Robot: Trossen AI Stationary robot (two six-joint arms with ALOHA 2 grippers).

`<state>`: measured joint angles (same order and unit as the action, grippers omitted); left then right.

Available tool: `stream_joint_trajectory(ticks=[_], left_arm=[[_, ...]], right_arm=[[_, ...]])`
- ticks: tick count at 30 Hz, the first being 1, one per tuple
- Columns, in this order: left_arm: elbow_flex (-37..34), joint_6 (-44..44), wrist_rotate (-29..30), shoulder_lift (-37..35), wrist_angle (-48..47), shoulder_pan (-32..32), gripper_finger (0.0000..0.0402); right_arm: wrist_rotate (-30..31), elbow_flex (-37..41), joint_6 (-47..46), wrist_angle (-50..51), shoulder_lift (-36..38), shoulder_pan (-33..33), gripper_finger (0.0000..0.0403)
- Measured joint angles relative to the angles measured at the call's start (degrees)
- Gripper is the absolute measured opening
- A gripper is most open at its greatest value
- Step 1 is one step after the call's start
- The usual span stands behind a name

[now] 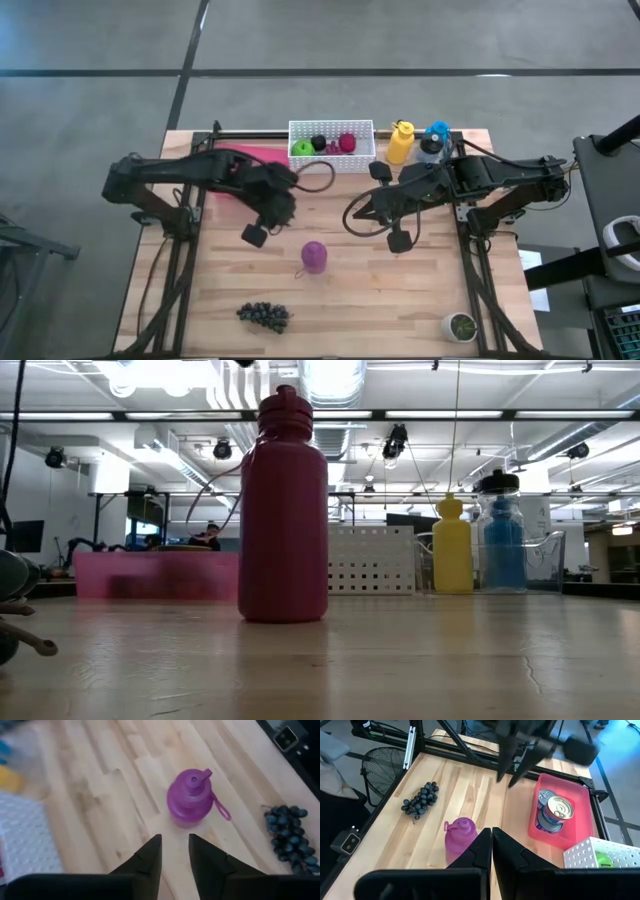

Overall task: Pick & Place Food Item
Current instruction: Put the purple water bottle into the transparent bin

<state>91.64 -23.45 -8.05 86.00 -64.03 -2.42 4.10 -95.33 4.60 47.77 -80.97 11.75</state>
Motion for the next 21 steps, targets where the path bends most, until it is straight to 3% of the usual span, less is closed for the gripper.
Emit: stream_joint_trajectory(ticks=[5, 10, 21], left_arm=[[-0.04, 1.66, 4.34, -4.74, -0.38, -1.41, 0.0063], [-1.28, 4.03, 5.11, -9.82, -0.13, -3.32, 0.0019], [-19.05, 10.61, 9.33, -24.26, 11.41, -7.33, 0.0004]], right_arm=[[0.0, 0.0, -0.04, 0.02, 0.0, 0.0, 0.0008], [0.0, 0.7, 0.07, -0.15, -0.04, 0.0, 0.0008], [0.0, 8.71, 1.56, -9.92, -0.15, -0.02, 0.0008]])
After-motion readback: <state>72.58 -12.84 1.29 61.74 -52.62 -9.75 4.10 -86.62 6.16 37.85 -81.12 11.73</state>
